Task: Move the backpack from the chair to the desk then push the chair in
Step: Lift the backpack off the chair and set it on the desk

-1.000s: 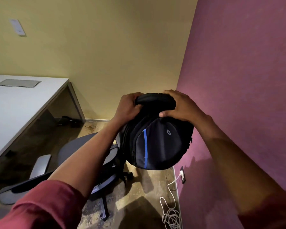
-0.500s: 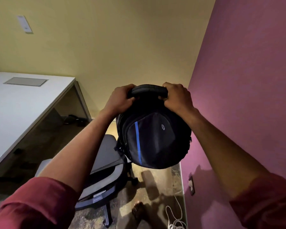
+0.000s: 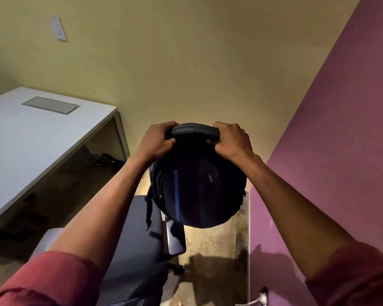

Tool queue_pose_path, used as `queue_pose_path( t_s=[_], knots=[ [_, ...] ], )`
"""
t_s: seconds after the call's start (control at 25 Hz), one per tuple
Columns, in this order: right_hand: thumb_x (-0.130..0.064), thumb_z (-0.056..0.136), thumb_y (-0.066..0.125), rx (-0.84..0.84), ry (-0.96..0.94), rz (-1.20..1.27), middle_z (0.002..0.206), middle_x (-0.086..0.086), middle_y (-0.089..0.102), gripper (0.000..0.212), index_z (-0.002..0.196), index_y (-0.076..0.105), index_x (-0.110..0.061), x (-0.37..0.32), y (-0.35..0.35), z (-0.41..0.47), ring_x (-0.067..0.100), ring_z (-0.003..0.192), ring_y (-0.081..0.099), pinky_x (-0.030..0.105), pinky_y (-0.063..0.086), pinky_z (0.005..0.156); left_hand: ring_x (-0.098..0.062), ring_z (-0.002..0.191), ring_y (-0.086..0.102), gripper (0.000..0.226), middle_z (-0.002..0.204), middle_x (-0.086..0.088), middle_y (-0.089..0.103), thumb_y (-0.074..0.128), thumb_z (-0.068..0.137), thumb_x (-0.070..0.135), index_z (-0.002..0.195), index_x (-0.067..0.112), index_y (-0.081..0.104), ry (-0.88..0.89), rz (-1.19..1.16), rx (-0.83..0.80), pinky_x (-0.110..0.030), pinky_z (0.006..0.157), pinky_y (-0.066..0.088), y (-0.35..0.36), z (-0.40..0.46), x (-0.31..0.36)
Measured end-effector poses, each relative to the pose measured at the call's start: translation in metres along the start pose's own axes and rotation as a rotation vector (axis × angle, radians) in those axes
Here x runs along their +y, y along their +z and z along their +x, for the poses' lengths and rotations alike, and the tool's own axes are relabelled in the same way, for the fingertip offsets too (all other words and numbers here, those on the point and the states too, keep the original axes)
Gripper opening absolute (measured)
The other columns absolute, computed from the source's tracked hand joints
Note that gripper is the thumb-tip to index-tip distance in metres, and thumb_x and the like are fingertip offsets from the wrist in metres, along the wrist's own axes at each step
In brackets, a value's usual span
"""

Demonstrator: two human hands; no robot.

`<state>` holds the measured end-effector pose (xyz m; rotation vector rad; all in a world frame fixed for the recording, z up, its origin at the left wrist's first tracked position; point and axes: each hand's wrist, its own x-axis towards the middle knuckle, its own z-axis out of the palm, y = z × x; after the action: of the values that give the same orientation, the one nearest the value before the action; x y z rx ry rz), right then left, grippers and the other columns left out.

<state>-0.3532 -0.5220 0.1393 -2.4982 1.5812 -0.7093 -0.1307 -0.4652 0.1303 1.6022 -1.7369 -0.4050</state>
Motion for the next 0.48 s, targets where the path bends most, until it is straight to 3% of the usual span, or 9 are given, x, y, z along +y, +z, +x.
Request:
queue_pose_path(
  t_s=[0.48],
  knots=[
    [-0.02, 0.077, 0.07, -0.117, -0.193, 0.067, 0.077, -0.004, 0.057, 0.023, 0.097, 0.063, -0.029, -0.004, 0.048, 0.12, 0.033, 0.079, 0.062, 0.031, 0.035, 0.063, -0.02, 0.091, 0.066, 0.036, 0.097, -0.001, 0.073, 0.057, 0.075, 0.005, 0.105, 0.02, 0.068, -0.179, 0.032, 0.139, -0.034, 0.08, 0.051, -0.015, 0.055, -0.046]
  ],
)
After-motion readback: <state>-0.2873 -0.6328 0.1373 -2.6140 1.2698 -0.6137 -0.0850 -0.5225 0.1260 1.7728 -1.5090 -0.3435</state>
